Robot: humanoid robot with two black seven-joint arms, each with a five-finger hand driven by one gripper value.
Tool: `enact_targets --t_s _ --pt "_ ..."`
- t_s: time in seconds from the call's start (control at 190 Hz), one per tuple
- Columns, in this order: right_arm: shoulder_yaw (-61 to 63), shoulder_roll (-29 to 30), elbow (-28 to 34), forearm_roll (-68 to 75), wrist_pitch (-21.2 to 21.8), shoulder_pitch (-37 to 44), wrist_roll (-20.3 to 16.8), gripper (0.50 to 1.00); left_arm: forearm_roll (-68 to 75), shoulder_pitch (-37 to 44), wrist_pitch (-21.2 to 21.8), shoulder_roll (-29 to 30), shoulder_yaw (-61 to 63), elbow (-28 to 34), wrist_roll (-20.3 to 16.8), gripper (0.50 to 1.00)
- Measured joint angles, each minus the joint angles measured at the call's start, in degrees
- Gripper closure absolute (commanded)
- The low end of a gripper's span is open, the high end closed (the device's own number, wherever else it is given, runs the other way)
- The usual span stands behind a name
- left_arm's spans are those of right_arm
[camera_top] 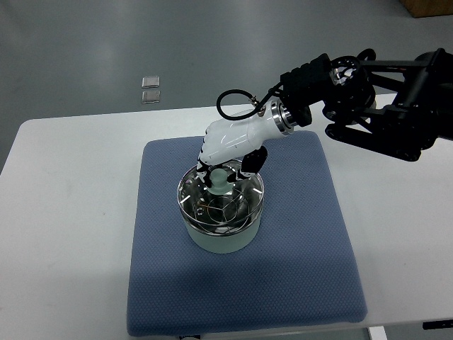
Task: Open lid and place right of pot
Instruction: 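Lift the glass lid off the saucepan with the right hand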
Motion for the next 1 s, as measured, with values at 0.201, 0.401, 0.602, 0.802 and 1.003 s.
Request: enact_targets --t_s 0.201,0.401,0.602,0.802,1.003 --pt "1.34 -0.39 -0.08 0.17 -0.04 0.09 0.00 1.000 0.00 0.01 -0.02 0.00 0.00 0.00 0.00 0.500" --pt "3.51 -1.23 -2.38 1.38 0.16 0.36 0.01 1.000 0.00 0.00 -0.02 0.00 0.00 0.00 -0.03 0.500" --pt "4.95 -4.63 -7.02 2.48 -0.34 -0.15 0.01 1.000 0.00 0.00 -0.02 0.00 -0.02 0.00 -0.05 0.500" --pt "5.01 -8.78 -11.51 3.23 -2.06 -1.97 -0.02 1.000 0.00 0.02 -0.02 0.00 -0.01 0.00 -0.03 0.500" --pt "4.40 -11.68 -12.54 3.27 -4.44 -5.88 -0.02 1.000 0.00 0.02 -0.01 0.00 0.00 0.00 0.01 0.500"
